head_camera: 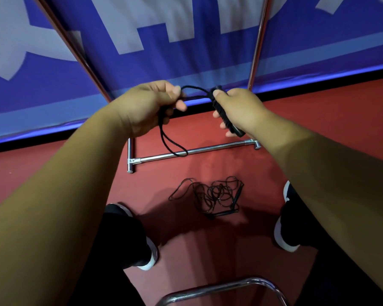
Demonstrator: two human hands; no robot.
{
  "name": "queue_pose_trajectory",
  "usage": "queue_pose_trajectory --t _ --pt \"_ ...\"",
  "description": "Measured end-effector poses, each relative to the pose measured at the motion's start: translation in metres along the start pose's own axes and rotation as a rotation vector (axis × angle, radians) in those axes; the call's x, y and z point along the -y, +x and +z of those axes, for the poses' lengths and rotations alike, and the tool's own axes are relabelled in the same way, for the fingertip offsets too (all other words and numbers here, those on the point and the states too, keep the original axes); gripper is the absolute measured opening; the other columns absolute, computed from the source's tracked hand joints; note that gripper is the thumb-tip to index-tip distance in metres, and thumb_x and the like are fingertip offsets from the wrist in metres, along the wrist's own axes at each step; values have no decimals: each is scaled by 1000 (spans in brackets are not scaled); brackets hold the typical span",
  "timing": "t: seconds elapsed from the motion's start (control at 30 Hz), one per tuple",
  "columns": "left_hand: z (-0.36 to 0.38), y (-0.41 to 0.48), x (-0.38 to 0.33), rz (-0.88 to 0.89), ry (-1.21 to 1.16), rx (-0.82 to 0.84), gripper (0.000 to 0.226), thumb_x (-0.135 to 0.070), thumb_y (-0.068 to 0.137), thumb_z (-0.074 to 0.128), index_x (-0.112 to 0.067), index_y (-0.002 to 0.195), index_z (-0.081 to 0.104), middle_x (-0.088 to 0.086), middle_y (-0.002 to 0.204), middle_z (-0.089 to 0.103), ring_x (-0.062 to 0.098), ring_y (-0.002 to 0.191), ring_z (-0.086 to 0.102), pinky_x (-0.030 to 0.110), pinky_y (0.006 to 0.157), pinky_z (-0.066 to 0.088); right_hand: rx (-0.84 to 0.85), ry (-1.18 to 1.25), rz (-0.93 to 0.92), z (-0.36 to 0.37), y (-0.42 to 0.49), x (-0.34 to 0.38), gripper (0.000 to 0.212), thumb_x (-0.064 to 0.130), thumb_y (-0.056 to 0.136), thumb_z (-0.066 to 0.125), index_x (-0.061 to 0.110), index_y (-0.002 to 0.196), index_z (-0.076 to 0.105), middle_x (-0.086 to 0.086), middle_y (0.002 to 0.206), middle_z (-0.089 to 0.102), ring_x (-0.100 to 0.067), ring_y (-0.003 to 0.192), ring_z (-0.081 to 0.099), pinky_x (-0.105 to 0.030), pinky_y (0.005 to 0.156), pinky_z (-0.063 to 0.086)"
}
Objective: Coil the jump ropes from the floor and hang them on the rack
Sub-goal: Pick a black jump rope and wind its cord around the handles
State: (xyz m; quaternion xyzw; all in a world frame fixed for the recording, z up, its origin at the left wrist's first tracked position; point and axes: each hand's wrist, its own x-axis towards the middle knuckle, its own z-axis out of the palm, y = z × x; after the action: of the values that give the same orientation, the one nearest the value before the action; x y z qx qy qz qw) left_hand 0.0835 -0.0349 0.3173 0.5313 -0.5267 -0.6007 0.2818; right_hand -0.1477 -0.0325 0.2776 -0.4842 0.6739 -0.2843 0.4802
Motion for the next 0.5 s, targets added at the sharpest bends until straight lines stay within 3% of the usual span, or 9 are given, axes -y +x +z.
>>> queue_pose_trajectory --t 0.1,0.2,0.5 --pt "-4 -3 10 -59 221 16 13 -14 100 67 -18 88 66 8 93 80 10 76 69 23 68 54 -1 132 32 -3 -2 6 36 52 105 54 19 105 68 -2 91 81 -20 61 70 -39 55 61" --pt "-6 -3 17 -106 342 0 8 -14 97 73 -16 89 71 7 94 81 18 95 75 32 81 58 59 229 20 -3 -7 12 36 51 104 59 17 110 68 -6 93 81 -21 58 66 -38 55 59" --pt "-1 3 27 -163 471 -50 19 -24 93 79 -14 89 63 6 86 80 11 78 75 39 83 61 175 434 -28 -4 -22 25 39 51 101 68 13 112 70 -14 96 79 -25 61 61 -36 56 52"
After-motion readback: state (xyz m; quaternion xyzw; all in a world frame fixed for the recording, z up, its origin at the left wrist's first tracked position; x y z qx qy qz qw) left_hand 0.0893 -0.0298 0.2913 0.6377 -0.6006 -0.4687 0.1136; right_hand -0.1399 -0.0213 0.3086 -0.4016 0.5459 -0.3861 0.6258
